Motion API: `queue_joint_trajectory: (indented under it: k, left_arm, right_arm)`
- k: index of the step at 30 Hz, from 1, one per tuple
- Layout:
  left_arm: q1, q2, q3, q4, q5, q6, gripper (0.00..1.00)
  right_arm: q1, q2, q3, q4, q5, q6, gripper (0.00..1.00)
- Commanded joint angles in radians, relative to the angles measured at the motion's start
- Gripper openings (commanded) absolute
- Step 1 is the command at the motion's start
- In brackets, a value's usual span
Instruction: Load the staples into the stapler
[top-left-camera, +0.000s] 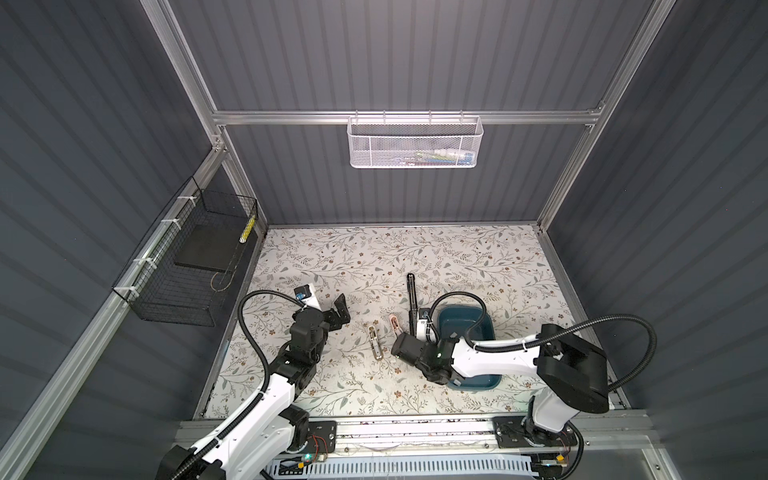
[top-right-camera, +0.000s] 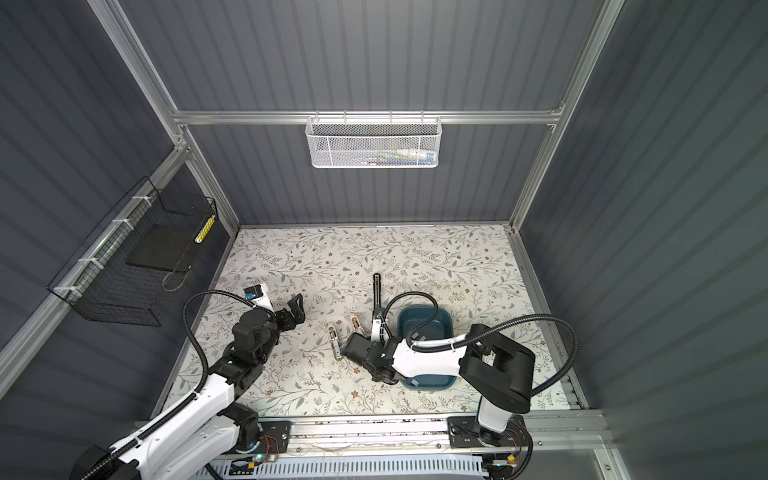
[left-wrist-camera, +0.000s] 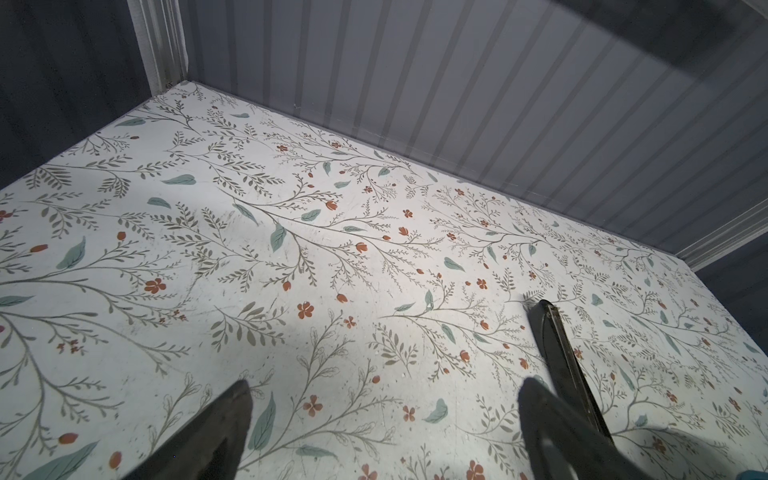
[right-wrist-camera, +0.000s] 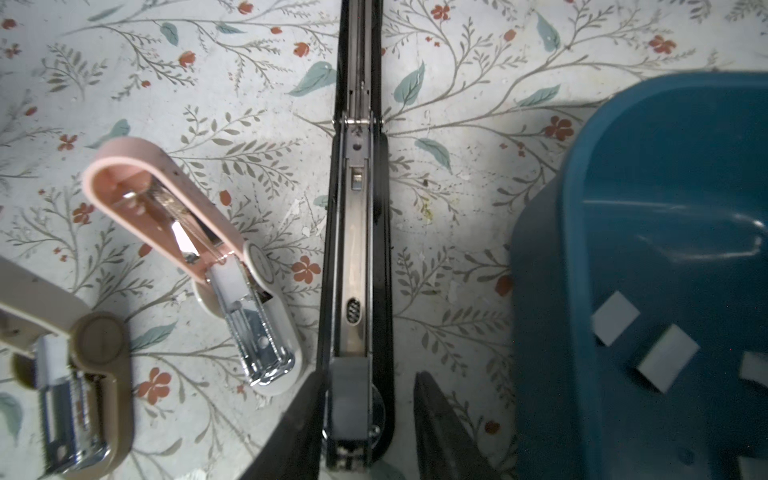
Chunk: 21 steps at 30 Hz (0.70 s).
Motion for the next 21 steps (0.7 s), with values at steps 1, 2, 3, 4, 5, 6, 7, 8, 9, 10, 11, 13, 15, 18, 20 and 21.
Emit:
queue_joint_trajectory:
  k: [1,2,3,4,5,6,7,8,9,10,11,13,15,18,20,21]
  left_arm:
    - [0.005,-0.009,0.039,-0.003,-0.009,-0.003,1.00]
    - [0.005,-0.014,0.038,-0.003,-0.009,-0.003,1.00]
    - [0.005,-0.018,0.036,0.000,-0.009,-0.003,1.00]
    - [0.004,-0.020,0.034,0.001,-0.008,-0.003,1.00]
    - [0.005,-0.020,0.034,0.002,-0.008,-0.004,1.00]
    - [0.005,-0.019,0.034,0.002,-0.006,-0.004,1.00]
    - [0.005,-0.017,0.036,0.001,-0.006,-0.004,1.00]
    - [0.005,-0.015,0.037,-0.001,-0.004,-0.004,1.00]
    - [0.005,-0.015,0.038,-0.003,-0.004,-0.004,1.00]
    - [0.005,-0.015,0.038,-0.004,-0.005,-0.004,1.00]
    - [0.005,-0.018,0.038,-0.005,-0.004,-0.004,1.00]
    - [0.004,-0.022,0.038,-0.004,-0.006,-0.004,1.00]
    - [0.005,-0.026,0.035,-0.004,-0.008,-0.003,1.00]
    - [0.005,-0.022,0.035,-0.003,-0.010,-0.003,1.00]
    - [0.005,-0.016,0.037,-0.003,-0.008,-0.003,1.00]
    - [0.004,-0.015,0.038,-0.003,-0.008,-0.003,1.00]
  right_arm:
    - [-0.004,-0.072,-0.014,-0.002,0.029,-0.031,0.40]
    - [-0.004,-0.086,-0.021,-0.005,0.035,-0.030,0.40]
    - [-0.005,-0.098,-0.027,-0.006,0.040,-0.030,0.41]
    - [-0.006,-0.105,-0.030,-0.009,0.046,-0.028,0.41]
    - [-0.005,-0.109,-0.035,-0.011,0.049,-0.024,0.41]
    - [-0.007,-0.107,-0.038,-0.011,0.049,-0.021,0.41]
    - [-0.009,-0.104,-0.038,-0.010,0.047,-0.018,0.39]
    - [-0.012,-0.096,-0.038,-0.009,0.043,-0.017,0.37]
    - [-0.015,-0.087,-0.035,-0.008,0.038,-0.017,0.34]
    - [-0.018,-0.077,-0.031,-0.009,0.031,-0.018,0.31]
    - [-0.022,-0.067,-0.027,-0.009,0.025,-0.018,0.29]
    - [-0.030,-0.050,-0.022,-0.003,0.012,-0.019,0.27]
    - [-0.037,-0.037,-0.021,0.005,-0.002,-0.019,0.25]
    - [-0.043,-0.020,-0.022,0.016,-0.014,-0.019,0.24]
    - [-0.048,-0.011,-0.023,0.019,-0.021,-0.018,0.23]
    - [-0.048,-0.008,-0.025,0.022,-0.023,-0.018,0.23]
